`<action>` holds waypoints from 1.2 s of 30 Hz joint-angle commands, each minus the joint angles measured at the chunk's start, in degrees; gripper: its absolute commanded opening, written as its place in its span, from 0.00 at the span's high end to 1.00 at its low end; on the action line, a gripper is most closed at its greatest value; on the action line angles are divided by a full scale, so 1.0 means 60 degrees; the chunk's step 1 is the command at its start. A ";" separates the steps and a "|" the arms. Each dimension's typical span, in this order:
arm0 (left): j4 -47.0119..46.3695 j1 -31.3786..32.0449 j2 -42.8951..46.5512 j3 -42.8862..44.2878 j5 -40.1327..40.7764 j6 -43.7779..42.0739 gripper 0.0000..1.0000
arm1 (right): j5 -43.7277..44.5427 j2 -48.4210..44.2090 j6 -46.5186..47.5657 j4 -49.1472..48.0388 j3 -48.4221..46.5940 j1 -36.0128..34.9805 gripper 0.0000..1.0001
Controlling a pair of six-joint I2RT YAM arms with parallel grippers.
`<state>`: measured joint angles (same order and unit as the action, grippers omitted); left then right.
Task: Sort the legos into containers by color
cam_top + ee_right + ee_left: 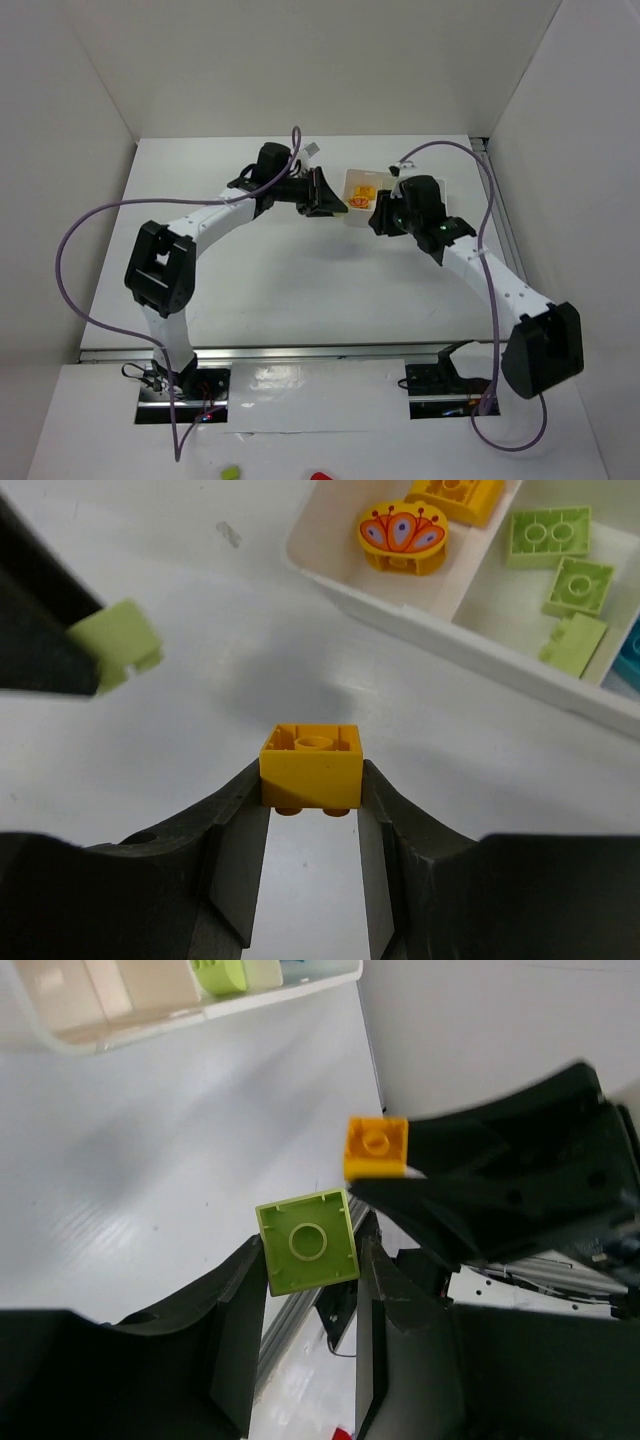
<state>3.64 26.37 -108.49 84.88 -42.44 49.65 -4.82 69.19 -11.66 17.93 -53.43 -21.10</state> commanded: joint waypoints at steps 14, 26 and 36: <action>0.1312 -0.0206 0.1865 -0.0744 0.1946 -0.1331 1.00 | 0.1605 0.5168 -0.0034 -0.1438 -0.4584 0.0323 0.29; 0.1369 0.0848 -0.0768 0.2636 0.1345 -0.1243 1.00 | 0.3600 0.1040 -0.1440 -0.0076 -0.2082 0.1802 0.24; 0.2003 0.1596 -0.6086 0.9595 0.1858 -0.1274 0.93 | 0.5139 -0.1057 -0.1543 0.1362 -0.1759 0.2199 0.08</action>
<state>15.42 36.14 -138.69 134.06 -32.47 42.13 21.89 65.49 -20.36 22.68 -65.08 -8.73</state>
